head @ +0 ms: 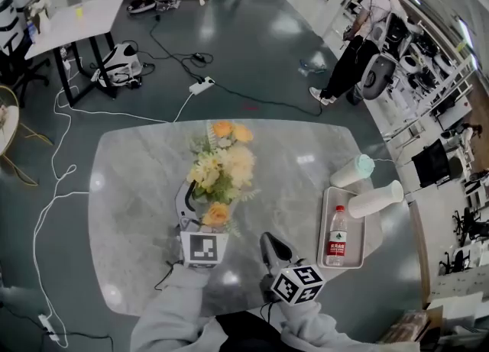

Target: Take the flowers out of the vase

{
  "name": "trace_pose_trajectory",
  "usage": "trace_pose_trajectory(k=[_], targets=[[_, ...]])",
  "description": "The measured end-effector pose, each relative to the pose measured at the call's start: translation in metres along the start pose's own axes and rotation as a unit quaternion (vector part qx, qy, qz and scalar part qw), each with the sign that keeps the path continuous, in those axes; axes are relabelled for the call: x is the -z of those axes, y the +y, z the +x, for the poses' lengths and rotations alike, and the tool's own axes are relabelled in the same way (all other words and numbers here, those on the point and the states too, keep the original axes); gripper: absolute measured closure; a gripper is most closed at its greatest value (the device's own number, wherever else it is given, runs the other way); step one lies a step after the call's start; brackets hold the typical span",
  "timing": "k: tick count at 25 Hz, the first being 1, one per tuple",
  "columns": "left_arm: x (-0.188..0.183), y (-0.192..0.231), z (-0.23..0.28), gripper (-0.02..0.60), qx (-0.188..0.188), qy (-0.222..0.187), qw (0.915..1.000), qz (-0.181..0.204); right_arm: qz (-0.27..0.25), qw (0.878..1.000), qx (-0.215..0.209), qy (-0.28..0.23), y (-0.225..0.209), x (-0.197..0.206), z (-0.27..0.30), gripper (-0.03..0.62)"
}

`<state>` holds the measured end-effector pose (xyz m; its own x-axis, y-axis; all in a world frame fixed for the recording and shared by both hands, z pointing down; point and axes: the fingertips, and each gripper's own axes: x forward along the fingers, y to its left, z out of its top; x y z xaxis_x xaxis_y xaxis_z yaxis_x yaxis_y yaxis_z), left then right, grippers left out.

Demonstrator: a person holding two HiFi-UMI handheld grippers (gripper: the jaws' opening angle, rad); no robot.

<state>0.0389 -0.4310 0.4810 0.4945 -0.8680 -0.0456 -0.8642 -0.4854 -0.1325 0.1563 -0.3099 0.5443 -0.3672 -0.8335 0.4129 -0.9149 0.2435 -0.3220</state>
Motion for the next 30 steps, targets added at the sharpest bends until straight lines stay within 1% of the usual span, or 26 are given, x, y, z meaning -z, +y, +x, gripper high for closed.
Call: trace_pose_trajectory(k=[4, 5, 7, 8, 9, 11, 12, 17, 20, 21, 23, 24, 27, 30], targets=[[-0.007, 0.003, 0.0, 0.207, -0.004, -0.006, 0.9997, 0.025, 0.0, 1.0, 0.001, -0.001, -0.001, 0.0, -0.001, 0.595], [-0.008, 0.004, 0.0, 0.22, -0.007, -0.007, 0.9998, 0.019, -0.001, 1.0, 0.002, -0.001, -0.002, -0.001, -0.001, 0.595], [-0.01, 0.003, -0.001, 0.244, -0.019, -0.009, 0.9996, -0.021, -0.001, 1.0, 0.002, 0.0, -0.003, -0.002, -0.002, 0.595], [-0.011, 0.003, -0.002, 0.26, -0.024, -0.011, 0.999, -0.035, 0.0, 1.0, 0.003, -0.001, -0.004, -0.002, -0.003, 0.595], [-0.012, 0.002, -0.003, 0.28, -0.027, -0.013, 0.999, -0.034, 0.0, 1.0, 0.004, -0.001, -0.005, -0.002, -0.005, 0.595], [-0.011, 0.0, -0.005, 0.313, -0.027, -0.016, 0.9994, -0.012, 0.0, 1.0, 0.005, -0.003, -0.006, -0.002, -0.007, 0.595], [-0.011, -0.001, -0.005, 0.326, -0.027, -0.018, 0.9994, -0.008, 0.0, 1.0, 0.005, -0.004, -0.006, -0.002, -0.008, 0.595], [-0.011, -0.001, -0.009, 0.382, -0.03, -0.019, 0.9992, -0.017, 0.002, 1.0, 0.004, -0.004, -0.004, 0.0, -0.009, 0.595], [-0.01, 0.001, -0.01, 0.416, -0.027, -0.017, 0.9995, 0.001, 0.004, 1.0, 0.005, -0.005, -0.003, 0.0, -0.009, 0.595], [-0.011, 0.002, -0.01, 0.425, -0.029, -0.014, 0.9995, -0.002, 0.004, 1.0, 0.005, -0.006, -0.003, 0.0, -0.008, 0.594], [-0.013, 0.004, -0.01, 0.441, -0.039, -0.008, 0.9989, -0.026, 0.003, 1.0, 0.004, -0.008, -0.003, -0.002, -0.008, 0.595], [-0.013, 0.004, -0.01, 0.45, -0.04, -0.004, 0.9989, -0.025, 0.003, 1.0, 0.004, -0.008, -0.003, -0.002, -0.008, 0.595], [-0.011, 0.005, -0.012, 0.476, -0.034, -0.003, 0.9994, 0.003, 0.004, 1.0, 0.004, -0.007, -0.001, -0.001, -0.01, 0.594], [-0.01, 0.007, -0.012, 0.502, -0.032, 0.003, 0.9995, 0.007, 0.004, 1.0, 0.003, -0.009, 0.001, -0.002, -0.01, 0.595]])
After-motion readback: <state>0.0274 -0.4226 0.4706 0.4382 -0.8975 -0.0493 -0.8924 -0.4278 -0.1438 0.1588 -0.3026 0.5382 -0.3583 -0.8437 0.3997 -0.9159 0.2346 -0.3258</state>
